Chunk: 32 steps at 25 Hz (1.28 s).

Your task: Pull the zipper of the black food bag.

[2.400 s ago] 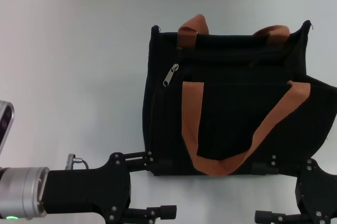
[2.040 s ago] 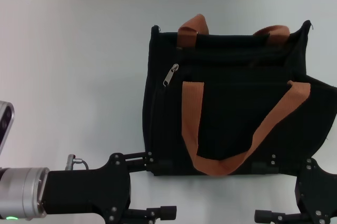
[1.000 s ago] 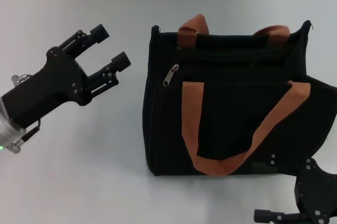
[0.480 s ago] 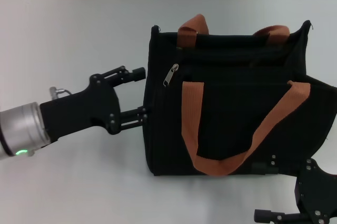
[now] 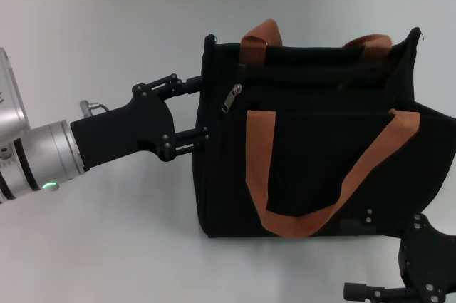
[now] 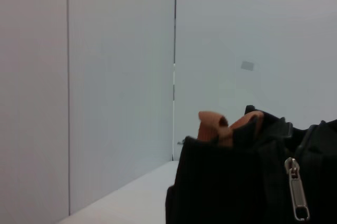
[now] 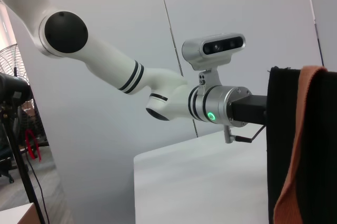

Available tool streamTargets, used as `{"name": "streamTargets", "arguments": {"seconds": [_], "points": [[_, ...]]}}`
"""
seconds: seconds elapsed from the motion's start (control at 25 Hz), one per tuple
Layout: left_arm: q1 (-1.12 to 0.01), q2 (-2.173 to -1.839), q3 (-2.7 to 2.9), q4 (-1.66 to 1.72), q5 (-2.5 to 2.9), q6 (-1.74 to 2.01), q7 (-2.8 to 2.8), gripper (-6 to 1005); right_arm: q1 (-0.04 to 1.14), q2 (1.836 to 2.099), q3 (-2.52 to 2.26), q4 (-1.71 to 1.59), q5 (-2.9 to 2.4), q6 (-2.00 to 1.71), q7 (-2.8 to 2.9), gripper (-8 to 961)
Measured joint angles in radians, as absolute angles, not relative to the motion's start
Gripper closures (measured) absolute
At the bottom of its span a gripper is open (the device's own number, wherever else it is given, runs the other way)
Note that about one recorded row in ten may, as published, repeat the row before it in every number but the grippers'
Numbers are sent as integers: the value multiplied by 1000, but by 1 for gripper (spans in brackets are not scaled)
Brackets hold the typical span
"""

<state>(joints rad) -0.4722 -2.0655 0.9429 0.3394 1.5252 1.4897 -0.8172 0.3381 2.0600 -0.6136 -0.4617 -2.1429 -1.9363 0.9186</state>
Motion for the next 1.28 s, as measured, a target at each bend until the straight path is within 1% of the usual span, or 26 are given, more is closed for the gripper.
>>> {"name": "streamTargets", "arguments": {"seconds": [0.32, 0.76, 1.04, 1.2, 1.28], "points": [[-468, -2066, 922, 348, 1522, 1542, -733, 299, 341, 2061, -614, -462, -2143, -1940, 922, 144], [-455, -2070, 877, 338, 1519, 1606, -641, 794, 344, 2062, -610, -451, -2138, -1967, 923, 143], [-450, -2071, 874, 336, 1513, 1632, -634, 909, 412, 2067, -568, -387, -2129, -2147, 977, 144], [-442, -2071, 873, 336, 1493, 1657, -633, 975, 464, 2072, -527, -386, -2064, -2180, 1171, 260], [-439, -2070, 873, 336, 1484, 1671, -631, 975, 488, 2068, -527, -387, -2018, -2180, 1275, 333]]}}
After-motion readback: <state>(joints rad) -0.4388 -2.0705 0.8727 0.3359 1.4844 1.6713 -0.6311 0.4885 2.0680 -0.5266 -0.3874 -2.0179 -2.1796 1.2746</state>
